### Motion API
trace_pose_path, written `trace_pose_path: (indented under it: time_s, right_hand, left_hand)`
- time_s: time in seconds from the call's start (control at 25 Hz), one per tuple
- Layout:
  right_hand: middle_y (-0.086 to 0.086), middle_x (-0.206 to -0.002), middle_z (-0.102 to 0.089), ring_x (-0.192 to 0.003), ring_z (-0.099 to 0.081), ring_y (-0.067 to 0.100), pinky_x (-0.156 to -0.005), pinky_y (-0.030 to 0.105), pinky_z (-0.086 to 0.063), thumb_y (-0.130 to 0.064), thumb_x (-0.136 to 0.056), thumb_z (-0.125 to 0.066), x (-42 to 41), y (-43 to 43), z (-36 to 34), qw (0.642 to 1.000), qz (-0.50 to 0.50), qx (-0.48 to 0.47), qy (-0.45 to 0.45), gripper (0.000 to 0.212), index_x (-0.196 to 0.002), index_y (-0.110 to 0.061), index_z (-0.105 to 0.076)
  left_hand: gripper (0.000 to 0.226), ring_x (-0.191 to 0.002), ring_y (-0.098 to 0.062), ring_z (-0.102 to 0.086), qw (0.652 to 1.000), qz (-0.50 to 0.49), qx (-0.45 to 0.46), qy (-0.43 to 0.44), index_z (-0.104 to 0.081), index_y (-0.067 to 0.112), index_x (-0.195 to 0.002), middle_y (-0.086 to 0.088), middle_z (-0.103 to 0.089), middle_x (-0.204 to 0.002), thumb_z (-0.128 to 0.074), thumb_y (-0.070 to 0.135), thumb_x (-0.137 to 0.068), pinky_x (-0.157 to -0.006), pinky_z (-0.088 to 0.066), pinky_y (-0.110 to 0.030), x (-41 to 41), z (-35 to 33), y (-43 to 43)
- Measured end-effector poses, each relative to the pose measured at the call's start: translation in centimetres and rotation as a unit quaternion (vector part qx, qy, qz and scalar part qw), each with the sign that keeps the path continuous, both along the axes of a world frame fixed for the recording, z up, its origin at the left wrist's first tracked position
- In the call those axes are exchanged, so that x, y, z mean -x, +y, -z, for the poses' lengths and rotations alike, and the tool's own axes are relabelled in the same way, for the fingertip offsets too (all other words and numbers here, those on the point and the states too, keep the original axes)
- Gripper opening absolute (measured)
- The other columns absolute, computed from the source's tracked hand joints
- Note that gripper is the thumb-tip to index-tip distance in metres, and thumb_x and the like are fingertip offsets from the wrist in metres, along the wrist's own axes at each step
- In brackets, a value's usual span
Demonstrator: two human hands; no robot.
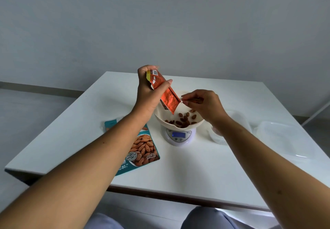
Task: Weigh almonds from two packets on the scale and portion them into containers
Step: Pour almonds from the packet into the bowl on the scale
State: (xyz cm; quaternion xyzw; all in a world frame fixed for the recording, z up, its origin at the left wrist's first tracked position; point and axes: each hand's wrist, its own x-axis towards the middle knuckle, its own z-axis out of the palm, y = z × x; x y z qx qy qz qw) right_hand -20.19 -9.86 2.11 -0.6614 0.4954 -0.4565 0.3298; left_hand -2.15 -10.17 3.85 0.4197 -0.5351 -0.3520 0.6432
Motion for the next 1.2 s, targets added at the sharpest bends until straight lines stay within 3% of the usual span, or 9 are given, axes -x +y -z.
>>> trace_pose_path:
  time_s: [0.12,0.24,0.32,0.4,0.6,0.76,0.96,1.08,1.2]
  right_hand:
    - [0.009,-0.084,-0.075,-0.079,-0.072,0.015,-0.073,0.028,-0.057,-0.015,-0.081,-0.073,0.3,0.6,-1.4,0.998,0.003,-0.016,-0.068,0.013,-0.088,-0.004,-0.071]
    - [0.007,-0.076,-0.072,-0.061,-0.070,0.012,-0.058,0.021,-0.052,-0.022,-0.080,-0.074,0.1,1.2,-3.5,0.989,0.048,-0.003,-0.142,0.028,-0.099,-0.003,-0.063]
    - [0.006,-0.079,-0.072,-0.060,-0.066,0.012,-0.053,0.021,-0.049,-0.027,-0.080,-0.074,-0.3,1.9,-4.9,0.986,0.074,-0.001,-0.149,0.039,-0.107,-0.005,-0.058]
    - [0.003,-0.077,-0.070,-0.063,-0.064,0.011,-0.055,0.023,-0.049,-0.027,-0.080,-0.074,-0.9,3.0,-5.8,0.986,0.062,-0.009,-0.157,0.042,-0.112,-0.007,-0.056]
    - [0.001,-0.083,-0.069,-0.077,-0.063,0.013,-0.070,0.033,-0.048,-0.031,-0.089,-0.062,-3.1,5.8,-5.9,0.982,0.029,-0.037,-0.185,0.029,-0.107,-0.008,-0.060]
    - [0.003,-0.110,-0.065,-0.094,-0.061,0.015,-0.062,0.024,-0.046,-0.040,-0.096,-0.046,-5.0,8.9,-5.4,0.988,0.013,-0.066,-0.138,0.041,-0.125,-0.014,-0.056]
    - [0.001,-0.104,-0.065,-0.083,-0.064,0.007,-0.052,0.012,-0.048,-0.039,-0.094,-0.050,-6.7,10.9,-4.3,0.977,-0.002,-0.104,-0.185,0.033,-0.121,-0.020,-0.056]
    - [0.004,-0.109,-0.064,-0.100,-0.063,0.019,-0.073,0.029,-0.050,-0.045,-0.093,-0.049,-6.9,10.7,-4.0,0.955,0.040,-0.149,-0.254,0.036,-0.112,-0.016,-0.057]
    - [0.005,-0.093,-0.061,-0.085,-0.057,0.016,-0.067,0.030,-0.042,-0.051,-0.089,-0.052,-7.1,10.5,-3.6,0.936,0.030,-0.224,-0.268,0.041,-0.104,-0.013,-0.058]
  left_hand:
    - [0.070,-0.104,-0.005,-0.056,0.994,0.024,-0.108,0.006,-0.042,0.023,-0.118,0.006,-0.058,-0.112,-0.074,0.055,-0.065,-0.099,-0.044,-0.034,-1.0,-0.6,1.4]
    - [0.081,-0.111,0.004,-0.048,0.988,0.014,-0.115,-0.099,-0.043,0.026,-0.119,0.006,-0.053,-0.126,-0.067,0.070,-0.055,-0.090,-0.039,-0.020,-2.8,-0.6,3.8]
    - [0.074,-0.105,-0.005,-0.060,0.989,-0.020,-0.102,-0.107,-0.051,0.022,-0.115,0.003,-0.063,-0.117,-0.071,0.067,-0.060,-0.085,-0.049,-0.024,-3.5,-0.1,5.7]
    - [0.058,-0.101,-0.020,-0.068,0.993,-0.032,-0.114,-0.002,-0.059,0.017,-0.112,-0.004,-0.071,-0.107,-0.074,0.055,-0.071,-0.085,-0.057,-0.035,-4.0,0.3,7.4]
    - [0.038,-0.083,-0.019,-0.073,0.967,-0.046,-0.156,0.194,-0.060,0.003,-0.116,-0.014,-0.072,-0.106,-0.070,0.022,-0.085,-0.068,-0.059,-0.024,-3.3,1.6,11.1]
    - [0.025,-0.098,-0.029,-0.068,0.928,-0.073,-0.144,0.336,-0.060,0.003,-0.111,-0.019,-0.067,-0.114,-0.066,0.009,-0.087,-0.069,-0.060,-0.026,-2.1,2.5,13.4]
    - [0.019,-0.099,-0.019,-0.066,0.925,-0.101,-0.123,0.346,-0.060,0.014,-0.104,-0.007,-0.068,-0.109,-0.065,0.006,-0.087,-0.068,-0.060,-0.024,-1.3,2.5,15.1]
    - [0.031,-0.104,-0.023,-0.067,0.926,-0.128,-0.113,0.335,-0.059,0.004,-0.114,-0.011,-0.068,-0.113,-0.069,0.010,-0.085,-0.065,-0.059,-0.024,-2.3,3.2,15.2]
    - [0.040,-0.106,-0.026,-0.066,0.923,-0.155,-0.093,0.340,-0.055,0.000,-0.119,-0.015,-0.066,-0.117,-0.070,0.014,-0.085,-0.064,-0.058,-0.022,-2.9,3.6,15.3]
